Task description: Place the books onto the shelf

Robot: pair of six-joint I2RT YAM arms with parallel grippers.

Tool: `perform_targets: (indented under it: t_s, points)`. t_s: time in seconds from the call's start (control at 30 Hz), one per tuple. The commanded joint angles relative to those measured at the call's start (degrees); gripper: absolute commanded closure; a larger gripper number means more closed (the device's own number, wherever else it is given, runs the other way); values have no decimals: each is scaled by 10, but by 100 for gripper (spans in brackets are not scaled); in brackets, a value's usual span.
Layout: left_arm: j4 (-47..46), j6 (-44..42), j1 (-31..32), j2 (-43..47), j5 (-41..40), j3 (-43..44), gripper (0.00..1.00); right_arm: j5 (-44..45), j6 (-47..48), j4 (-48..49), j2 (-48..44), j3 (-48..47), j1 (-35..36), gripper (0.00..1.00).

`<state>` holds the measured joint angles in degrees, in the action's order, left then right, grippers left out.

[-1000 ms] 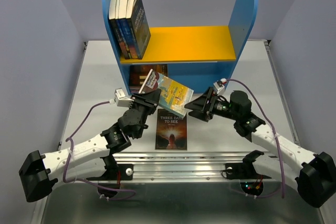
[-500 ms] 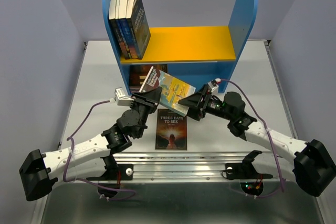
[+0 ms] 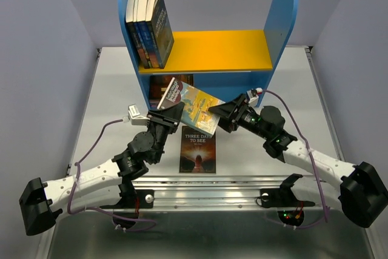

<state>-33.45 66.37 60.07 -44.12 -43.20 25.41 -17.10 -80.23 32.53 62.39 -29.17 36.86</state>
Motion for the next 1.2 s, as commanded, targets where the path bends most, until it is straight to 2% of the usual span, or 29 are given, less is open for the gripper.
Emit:
perform_targets:
  t_s: [0.0,0.27,0.37,0.5,0.93,1.07,1.1,1.17]
  points:
    - [-79,15,7,24,-29,2,100,51,23,9,-33,-21,6,15]
    - [-72,31,14,-1,-49,3,100,16,27,46,-6,-41,6,24]
    - [-66,39,18,0,-65,-1,100,25,31,47,-14,-36,6,37]
    - [-64,49,22,-8,-74,0,100,39,37,53,-26,-31,6,44]
    - [-61,62,36,-30,-90,0,100,-1,26,94,10,-40,6,48]
    - [-62,68,38,-34,-91,-1,100,-8,31,103,12,-39,6,58]
    - [-61,64,38,-34,-90,0,100,-10,34,108,13,-38,6,65]
    - [-61,64,38,-37,-87,1,100,-15,33,121,15,-35,6,71]
